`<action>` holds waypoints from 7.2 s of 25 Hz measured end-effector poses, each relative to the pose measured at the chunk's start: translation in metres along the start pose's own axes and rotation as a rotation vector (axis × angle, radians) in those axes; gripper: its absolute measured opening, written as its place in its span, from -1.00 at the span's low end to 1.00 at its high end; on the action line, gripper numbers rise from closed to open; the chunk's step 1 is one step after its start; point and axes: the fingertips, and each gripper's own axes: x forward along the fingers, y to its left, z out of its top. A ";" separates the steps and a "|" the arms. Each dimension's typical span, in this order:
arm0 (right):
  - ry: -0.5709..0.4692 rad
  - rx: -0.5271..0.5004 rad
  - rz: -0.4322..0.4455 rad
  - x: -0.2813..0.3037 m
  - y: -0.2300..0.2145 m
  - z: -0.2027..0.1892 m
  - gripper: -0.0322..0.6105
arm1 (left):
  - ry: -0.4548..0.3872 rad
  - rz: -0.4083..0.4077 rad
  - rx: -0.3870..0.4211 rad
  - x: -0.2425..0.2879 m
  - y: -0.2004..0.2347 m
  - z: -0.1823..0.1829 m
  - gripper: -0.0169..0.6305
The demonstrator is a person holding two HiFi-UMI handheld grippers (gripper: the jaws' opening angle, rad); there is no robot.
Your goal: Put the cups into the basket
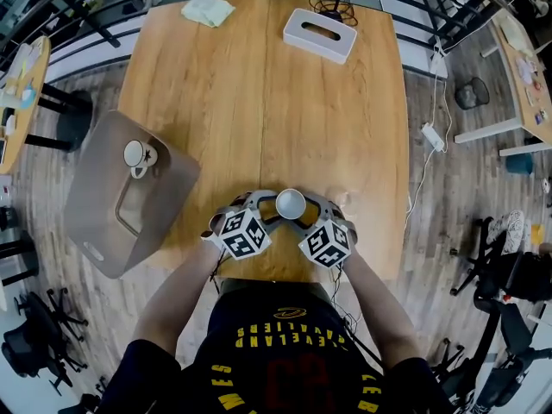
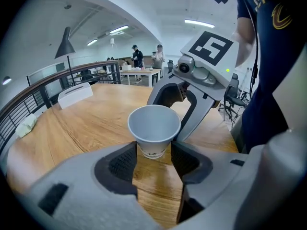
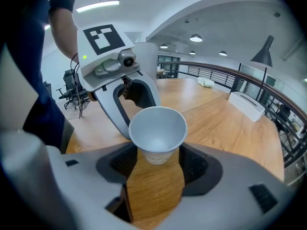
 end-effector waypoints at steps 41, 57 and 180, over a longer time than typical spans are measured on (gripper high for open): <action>-0.116 0.179 -0.178 -0.048 0.044 0.104 -0.11 | -0.368 0.003 -0.376 -0.168 -0.025 0.002 -0.24; -0.208 0.030 -0.118 -0.059 0.060 0.190 -0.11 | -0.555 0.166 -0.358 -0.270 -0.006 0.016 -0.24; -0.069 -0.403 0.518 0.211 0.177 0.420 -0.26 | -0.526 0.789 -0.730 -0.541 0.058 -0.207 -0.24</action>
